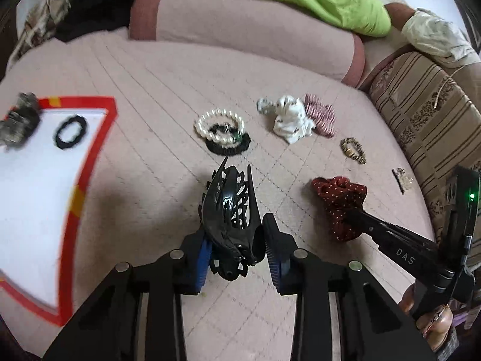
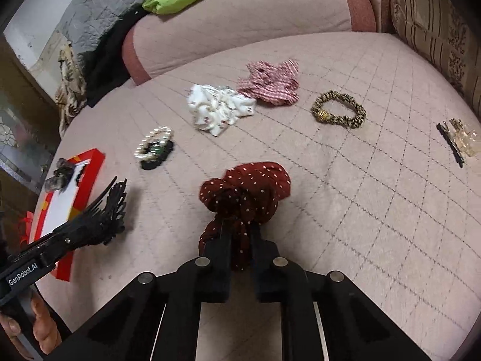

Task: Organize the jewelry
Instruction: 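Carry the claw clip and red scrunchie together over the tray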

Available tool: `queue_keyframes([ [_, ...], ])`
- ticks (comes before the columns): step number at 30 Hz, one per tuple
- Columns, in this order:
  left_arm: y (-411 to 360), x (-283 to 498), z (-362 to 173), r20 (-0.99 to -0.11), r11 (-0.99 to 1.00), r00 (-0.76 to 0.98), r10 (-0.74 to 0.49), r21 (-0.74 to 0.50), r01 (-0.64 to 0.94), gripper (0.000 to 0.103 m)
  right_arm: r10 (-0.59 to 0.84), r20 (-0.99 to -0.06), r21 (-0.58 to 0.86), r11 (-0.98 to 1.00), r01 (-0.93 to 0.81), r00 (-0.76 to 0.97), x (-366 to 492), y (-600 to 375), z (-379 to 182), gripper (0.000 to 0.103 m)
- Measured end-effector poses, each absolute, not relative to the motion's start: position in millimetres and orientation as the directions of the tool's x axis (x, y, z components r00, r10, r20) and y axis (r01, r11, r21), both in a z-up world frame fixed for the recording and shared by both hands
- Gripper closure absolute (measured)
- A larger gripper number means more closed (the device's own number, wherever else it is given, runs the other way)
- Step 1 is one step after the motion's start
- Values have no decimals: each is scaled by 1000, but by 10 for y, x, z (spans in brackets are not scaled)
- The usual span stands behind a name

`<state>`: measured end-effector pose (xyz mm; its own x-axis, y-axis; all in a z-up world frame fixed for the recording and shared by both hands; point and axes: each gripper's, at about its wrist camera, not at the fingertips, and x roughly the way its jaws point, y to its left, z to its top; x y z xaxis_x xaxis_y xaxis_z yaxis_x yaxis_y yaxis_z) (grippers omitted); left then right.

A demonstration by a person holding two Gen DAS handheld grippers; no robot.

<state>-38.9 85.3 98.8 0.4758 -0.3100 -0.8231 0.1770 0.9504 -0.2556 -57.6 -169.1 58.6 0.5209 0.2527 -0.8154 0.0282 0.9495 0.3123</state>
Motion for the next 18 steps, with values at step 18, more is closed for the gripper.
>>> queue_keyframes([
  [18,1857,-892,1589,-737,976,650,-186,-214,36,71,357,-765,289,934,-211,536,-1087,-716,1349,92],
])
